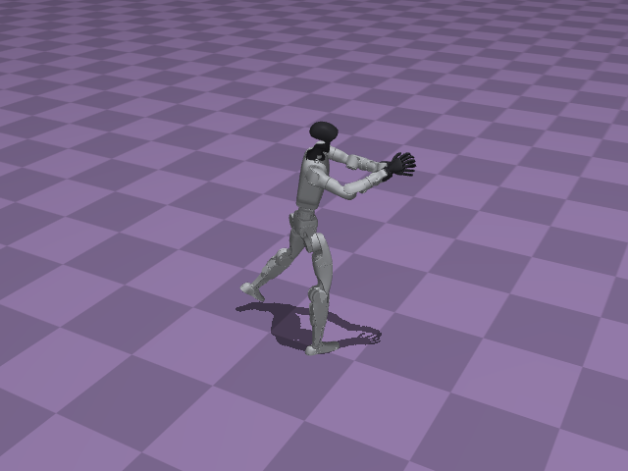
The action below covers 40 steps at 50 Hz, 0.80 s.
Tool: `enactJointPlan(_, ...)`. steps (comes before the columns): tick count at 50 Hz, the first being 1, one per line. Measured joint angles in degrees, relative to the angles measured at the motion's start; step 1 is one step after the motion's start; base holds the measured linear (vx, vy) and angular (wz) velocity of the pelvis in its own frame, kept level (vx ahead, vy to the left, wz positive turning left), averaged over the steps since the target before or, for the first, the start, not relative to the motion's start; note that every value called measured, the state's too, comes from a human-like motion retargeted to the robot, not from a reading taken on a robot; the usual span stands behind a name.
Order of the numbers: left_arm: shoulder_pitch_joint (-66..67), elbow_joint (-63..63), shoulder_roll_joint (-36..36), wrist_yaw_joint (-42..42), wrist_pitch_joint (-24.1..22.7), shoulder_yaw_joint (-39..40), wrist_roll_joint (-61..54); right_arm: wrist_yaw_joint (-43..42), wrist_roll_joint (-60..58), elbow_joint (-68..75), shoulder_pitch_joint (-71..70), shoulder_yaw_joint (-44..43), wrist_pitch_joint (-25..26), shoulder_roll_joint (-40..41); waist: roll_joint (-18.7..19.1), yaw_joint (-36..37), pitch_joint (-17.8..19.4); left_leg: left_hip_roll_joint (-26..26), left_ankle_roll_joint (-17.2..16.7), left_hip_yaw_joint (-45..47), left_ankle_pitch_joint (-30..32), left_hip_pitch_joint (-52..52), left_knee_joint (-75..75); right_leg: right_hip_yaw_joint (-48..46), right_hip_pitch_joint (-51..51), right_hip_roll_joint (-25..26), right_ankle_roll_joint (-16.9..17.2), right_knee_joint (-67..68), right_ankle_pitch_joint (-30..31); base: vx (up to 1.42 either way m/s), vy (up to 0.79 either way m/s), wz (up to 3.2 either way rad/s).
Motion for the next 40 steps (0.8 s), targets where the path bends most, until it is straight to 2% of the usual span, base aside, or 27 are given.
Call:
enactJointPlan(2,1.5,-1.5,0.9,0.3,-0.8,0.0,-0.3,-0.8,-0.4,-0.5,0.6,0.1,-0.1,0.8,0.7,1.7,0.4,5.4,1.9,8.0,-5.1,-1.1,0.2,-4.3,-0.4,1.3,0.1,1.8,-0.4,-0.22,0.05,1.96)
enactJointPlan(5,3.8,-3.8,2.2,0.3,-1.7,0.8,-0.7,-0.9,-2.1,-1.2,1.4,-0.1,-0.1,2.1,-0.1,3.4,0.2,9.4,6.8,24.7,-11.3,-1.2,-2.3,-10.6,-1.3,-0.9,1.8,4.7,-0.9,-0.22,0.22,2.22)
enactJointPlan(8,6.6,-7.3,3.6,-3.9,-2.8,1.8,-1.6,-0.2,-3.7,-2.1,2.5,0.4,-0.5,3.7,-1.4,5.3,-0.2,9.5,9.0,41.8,-16.2,-0.2,-7.8,-16.7,-2.2,-4.0,2.5,7.1,-1.1,-0.21,0.31,2.18)
enactJointPlan(10,8.4,-8.0,4.0,0.6,-4.9,3.3,-2.0,-1.0,-4.8,-2.6,3.4,0.4,-0.2,4.9,-2.7,7.9,-0.2,7.1,10.3,43.8,-17.6,-1.0,-12.6,-19.6,-2.5,-6.0,2.1,7.9,-0.5,-0.19,0.37,1.76)
enactJointPlan(13,11.5,-11.2,4.1,2.1,-5.9,5.7,-0.9,0.3,-5.6,-3.1,4.6,0.4,-0.4,6.1,-4.6,13.2,0.5,5.7,10.8,37.5,-18.3,-4.6,-15.2,-23.8,-1.8,-7.6,0.4,7.6,1.8,-0.16,0.34,1.53)
enactJointPlan(15,16.2,-14.5,5.8,0.1,-6.0,7.6,-9.9,0.7,-5.4,-4.3,8.2,-0.5,-3.7,7.3,-6.3,17.6,-1.2,5.4,11.1,33.8,-18.5,-6.9,-14.8,-25.1,-1.0,-8.0,-1.1,7.3,3.7,-0.08,0.30,1.18)
enactJointPlan(18,19.5,-17.4,6.6,-0.6,-7.4,11.2,-10.1,1.5,-6.4,-4.6,8.3,0.6,-3.7,8.7,-9.5,26.6,0.0,4.1,11.6,31.2,-19.2,-8.8,-14.4,-25.3,-0.2,-9.3,-1.0,7.1,6.4,-0.02,0.31,0.87)
enactJointPlan(23,24.9,-24.4,9.1,0.8,-10.7,18.9,-2.9,3.2,-6.6,-5.8,5.7,3.1,-4.9,11.6,-13.3,40.2,0.9,2.7,11.1,24.7,-20.0,-11.6,-13.5,-24.7,2.1,-10.3,-0.7,7.6,10.5,0.08,0.27,1.07)
enactJointPlan(28,29.6,-33.5,10.4,2.7,-13.5,27.8,5.5,5.3,-6.4,-8.3,1.5,5.6,-6.3,14.5,-16.0,50.9,0.3,0.8,10.4,16.2,-19.7,-14.0,-14.5,-22.2,4.8,-10.1,-0.5,9.3,15.3,0.16,0.22,1.50)
enactJointPlan(30,29.7,-36.2,12.2,2.7,-11.6,29.6,19.0,6.9,-7.8,-9.7,-2.1,6.6,-5.5,15.4,-17.3,54.6,1.9,-0.4,10.2,12.9,-20.1,-14.4,-15.7,-20.1,5.6,-10.0,1.0,10.3,18.7,0.18,0.19,1.61)
enactJointPlan(32,30.9,-41.7,12.5,6.3,-18.1,30.5,19.3,5.9,-7.4,-11.7,-5.7,7.8,-6.7,16.3,-18.3,57.5,2.3,-1.4,10.1,9.1,-19.7,-14.9,-17.0,-17.7,6.6,-9.3,1.5,11.1,20.7,0.19,0.17,1.72)
enactJointPlan(33,31.4,-43.9,13.1,6.7,-18.9,31.0,20.0,6.5,-7.5,-12.7,-7.5,8.3,-6.8,16.8,-18.6,58.7,2.2,-1.9,10.2,7.1,-19.5,-15.2,-17.6,-16.3,7.0,-8.8,1.7,11.5,21.6,0.20,0.15,1.77)
enactJointPlan(35,32.2,-47.1,15.6,7.4,-13.5,32.8,28.4,8.6,-9.0,-15.8,-10.4,8.5,-6.4,17.0,-19.8,60.8,1.9,-3.0,10.8,3.2,-19.2,-15.8,-18.9,-13.2,7.7,-7.5,2.3,12.2,23.6,0.20,0.13,1.71)
enactJointPlan(37,32.6,-54.3,14.8,10.5,-17.6,35.4,25.0,8.7,-10.0,-17.6,-14.9,8.8,-5.9,18.6,-20.9,62.8,2.4,-3.9,10.9,0.2,-18.6,-15.8,-20.7,-9.8,8.1,-6.3,3.3,12.7,25.8,0.20,0.11,1.52)
enactJointPlan(40,32.9,-60.5,18.2,12.2,-19.3,39.6,27.9,9.9,-11.5,-20.6,-22.5,10.7,-5.6,20.2,-22.2,64.9,3.4,-4.2,9.8,-4.4,-17.4,-16.3,-22.5,-5.1,9.0,-3.2,4.5,12.7,29.5,0.18,0.04,1.34)
